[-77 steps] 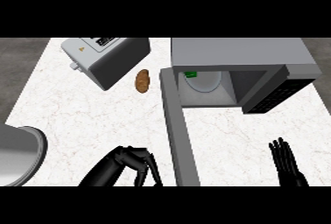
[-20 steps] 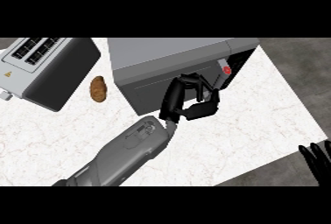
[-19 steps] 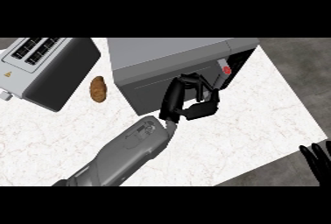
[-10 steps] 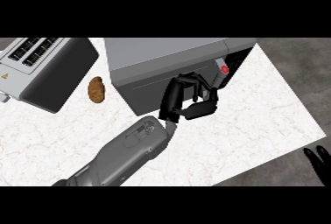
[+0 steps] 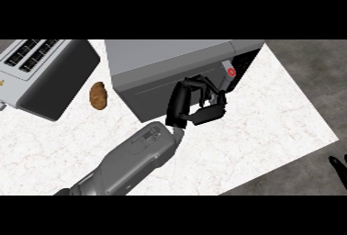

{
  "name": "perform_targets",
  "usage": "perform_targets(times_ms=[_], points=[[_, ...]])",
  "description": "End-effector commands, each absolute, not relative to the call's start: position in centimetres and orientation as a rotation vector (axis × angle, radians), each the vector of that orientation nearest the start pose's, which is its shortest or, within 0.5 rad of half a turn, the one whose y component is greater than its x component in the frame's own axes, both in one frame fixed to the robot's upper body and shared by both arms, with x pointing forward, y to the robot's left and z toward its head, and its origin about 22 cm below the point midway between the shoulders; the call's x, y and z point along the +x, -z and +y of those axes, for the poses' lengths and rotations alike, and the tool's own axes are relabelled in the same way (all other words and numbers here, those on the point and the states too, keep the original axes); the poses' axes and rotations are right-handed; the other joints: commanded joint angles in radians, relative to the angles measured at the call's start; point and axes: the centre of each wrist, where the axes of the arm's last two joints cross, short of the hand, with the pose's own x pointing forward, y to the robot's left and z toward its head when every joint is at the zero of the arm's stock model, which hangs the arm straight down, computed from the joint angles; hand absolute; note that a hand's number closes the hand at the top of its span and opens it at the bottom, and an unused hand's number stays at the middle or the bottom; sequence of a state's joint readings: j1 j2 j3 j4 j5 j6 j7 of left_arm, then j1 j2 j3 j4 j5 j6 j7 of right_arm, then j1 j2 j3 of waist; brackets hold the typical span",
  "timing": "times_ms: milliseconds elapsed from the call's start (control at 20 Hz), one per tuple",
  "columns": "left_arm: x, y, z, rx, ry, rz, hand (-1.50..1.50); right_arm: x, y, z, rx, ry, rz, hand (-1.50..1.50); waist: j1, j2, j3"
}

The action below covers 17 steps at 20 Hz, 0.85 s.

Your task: Pick up the milk, place it into the microwave and close the microwave

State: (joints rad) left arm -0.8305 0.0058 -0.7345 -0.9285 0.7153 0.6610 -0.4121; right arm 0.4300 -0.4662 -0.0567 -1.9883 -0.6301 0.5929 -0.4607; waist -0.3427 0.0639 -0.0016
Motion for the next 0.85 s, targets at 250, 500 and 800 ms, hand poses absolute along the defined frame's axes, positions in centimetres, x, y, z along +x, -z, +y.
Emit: perform_targets(times_ms=[250, 500, 800], points=[[35.4, -5.6, 1.1, -0.189, 0.103, -1.811, 1.5, 13.4, -6.8, -33.6, 0.718, -0.173, -2.012, -1.5, -0.019, 0.023, 0.002], [35.6, -6.1, 0.8, -0.192, 0.101, -1.827, 1.5, 13.2, -7.2, -33.7, 0.732, -0.184, -1.99, -1.5, -0.017, 0.022, 0.002], [35.6, -5.6, 0.9, -0.183, 0.091, -1.822, 1.5, 12.9, -7.8, -34.0, 0.756, -0.207, -1.984, -1.5, -0.027, 0.018, 0.002]])
